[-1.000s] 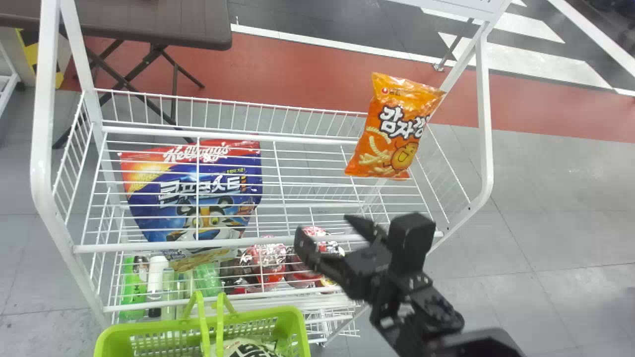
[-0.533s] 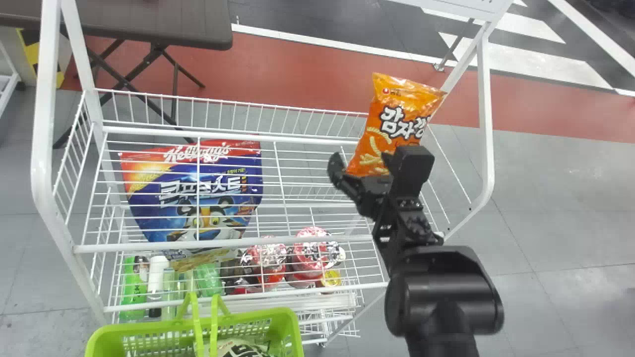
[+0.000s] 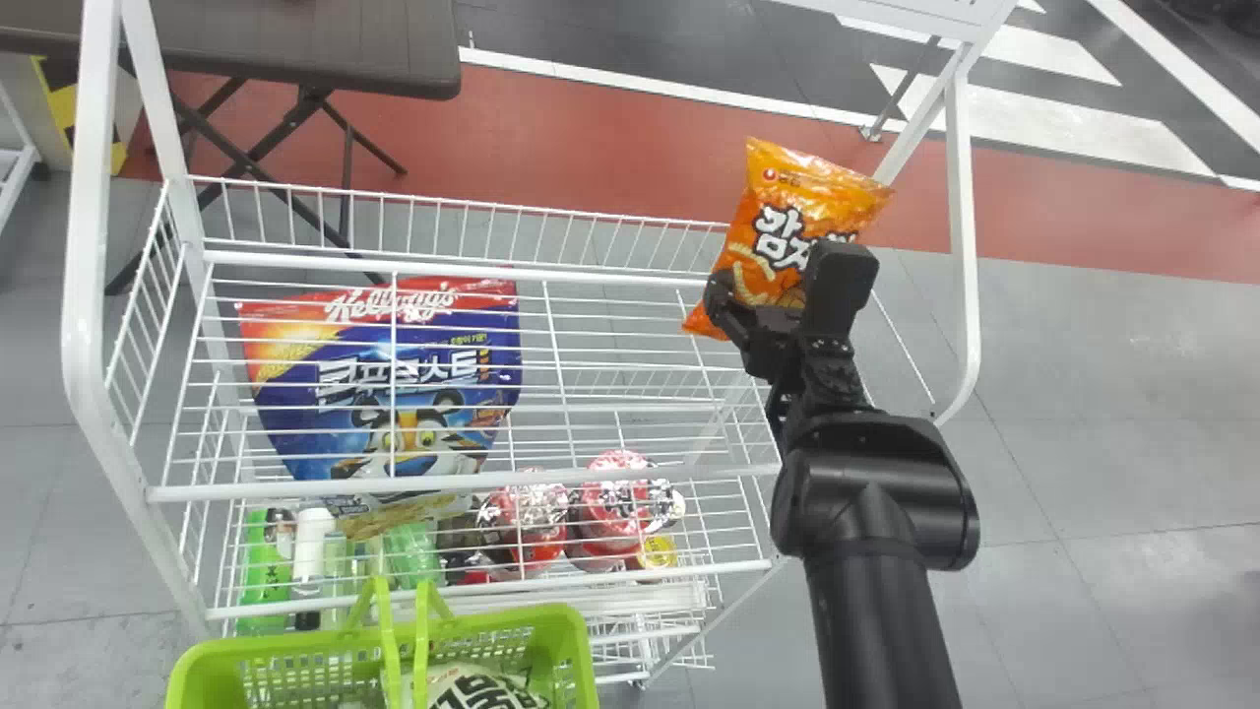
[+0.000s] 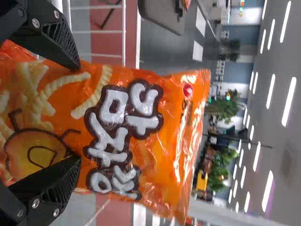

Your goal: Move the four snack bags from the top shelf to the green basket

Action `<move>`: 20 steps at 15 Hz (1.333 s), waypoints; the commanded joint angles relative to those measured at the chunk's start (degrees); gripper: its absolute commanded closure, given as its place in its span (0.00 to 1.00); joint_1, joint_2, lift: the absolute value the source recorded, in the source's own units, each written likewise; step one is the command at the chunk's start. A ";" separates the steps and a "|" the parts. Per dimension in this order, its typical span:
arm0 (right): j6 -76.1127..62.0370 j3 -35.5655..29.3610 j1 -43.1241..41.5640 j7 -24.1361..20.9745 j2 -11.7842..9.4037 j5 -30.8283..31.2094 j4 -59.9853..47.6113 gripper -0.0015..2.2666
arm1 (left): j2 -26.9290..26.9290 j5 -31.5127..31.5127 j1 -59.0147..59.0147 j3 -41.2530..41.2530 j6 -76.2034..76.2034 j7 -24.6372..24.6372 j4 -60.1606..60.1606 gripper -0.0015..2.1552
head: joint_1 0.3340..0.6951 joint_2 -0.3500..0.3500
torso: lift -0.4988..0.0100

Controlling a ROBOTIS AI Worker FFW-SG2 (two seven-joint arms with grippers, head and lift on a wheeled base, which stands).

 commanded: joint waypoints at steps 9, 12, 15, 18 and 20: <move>0.02 -2.71 13.25 3.91 0.40 -11.12 -18.61 0.99 | -0.17 -0.01 -1.24 0.52 0.18 1.32 -0.09 0.77 | 1.00 0.00 | 0.98; 0.72 -1.21 23.36 6.38 0.49 -15.17 -31.00 0.99 | -0.35 -0.01 -1.77 0.52 0.18 1.58 -0.09 0.77 | 1.00 0.00 | 0.98; 4.59 0.37 33.11 9.28 0.67 -19.38 -42.60 0.99 | -0.44 -0.01 -2.12 0.60 0.18 1.58 0.26 0.77 | 1.00 0.00 | 0.98; 27.62 -0.24 38.03 13.76 0.76 -23.16 -51.48 0.99 | -0.53 0.08 -2.38 0.69 0.35 1.49 0.34 0.77 | 1.00 0.00 | 0.98; 41.15 -0.24 41.46 17.71 0.58 -23.69 -57.19 0.99 | -0.96 0.16 -2.30 0.87 0.35 1.41 0.34 0.77 | 1.00 0.00 | 0.98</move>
